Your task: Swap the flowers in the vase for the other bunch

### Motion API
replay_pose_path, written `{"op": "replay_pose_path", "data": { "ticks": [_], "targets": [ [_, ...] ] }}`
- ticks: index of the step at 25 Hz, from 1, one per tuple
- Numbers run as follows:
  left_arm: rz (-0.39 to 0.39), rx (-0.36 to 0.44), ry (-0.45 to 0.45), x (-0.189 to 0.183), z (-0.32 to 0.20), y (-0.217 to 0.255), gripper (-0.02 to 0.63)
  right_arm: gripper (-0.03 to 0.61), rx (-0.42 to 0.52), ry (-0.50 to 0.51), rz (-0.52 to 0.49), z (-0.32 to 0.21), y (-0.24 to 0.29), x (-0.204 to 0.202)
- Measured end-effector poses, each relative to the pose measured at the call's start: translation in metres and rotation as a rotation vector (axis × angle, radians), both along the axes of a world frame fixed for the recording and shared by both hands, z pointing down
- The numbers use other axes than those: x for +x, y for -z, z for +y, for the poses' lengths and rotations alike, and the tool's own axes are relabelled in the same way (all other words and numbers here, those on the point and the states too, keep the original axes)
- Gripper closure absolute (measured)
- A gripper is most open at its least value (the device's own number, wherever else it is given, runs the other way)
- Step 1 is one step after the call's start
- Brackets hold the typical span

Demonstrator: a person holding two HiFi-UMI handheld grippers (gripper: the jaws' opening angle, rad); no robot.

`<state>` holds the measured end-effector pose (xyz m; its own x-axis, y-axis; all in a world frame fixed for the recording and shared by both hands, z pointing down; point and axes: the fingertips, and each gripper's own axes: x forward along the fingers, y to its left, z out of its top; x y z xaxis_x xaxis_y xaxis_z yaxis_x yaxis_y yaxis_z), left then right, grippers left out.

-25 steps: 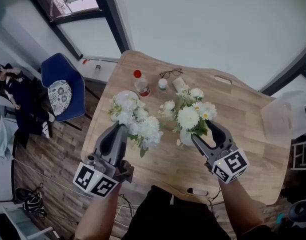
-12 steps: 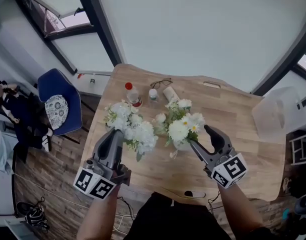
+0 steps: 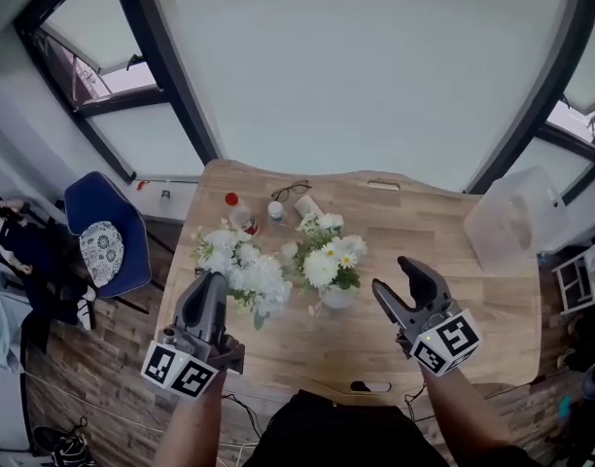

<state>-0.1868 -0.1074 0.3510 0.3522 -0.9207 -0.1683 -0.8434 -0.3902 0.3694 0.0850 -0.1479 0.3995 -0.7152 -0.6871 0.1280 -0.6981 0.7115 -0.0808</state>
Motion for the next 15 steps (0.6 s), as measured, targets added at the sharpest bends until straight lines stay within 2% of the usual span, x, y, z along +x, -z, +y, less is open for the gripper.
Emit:
{"op": "replay_pose_path", "data": {
  "ticks": [6, 12, 14, 15],
  "targets": [
    [-0.010, 0.001, 0.000, -0.003, 0.013, 0.005, 0.604, 0.333, -0.006, -0.072, 0.004, 0.001, 0.015, 0.027],
    [-0.011, -0.006, 0.006, -0.007, 0.021, 0.006, 0.604, 0.471, 0.005, -0.115, -0.014, 0.009, 0.022, 0.047],
    [-0.011, -0.005, 0.011, -0.009, 0.023, 0.006, 0.604, 0.544, -0.002, -0.118, -0.028, 0.012, 0.020, 0.053],
    [-0.011, -0.005, 0.013, -0.010, 0.023, 0.005, 0.604, 0.552, -0.005, -0.122, -0.022, 0.012, 0.018, 0.056]
  ]
}}
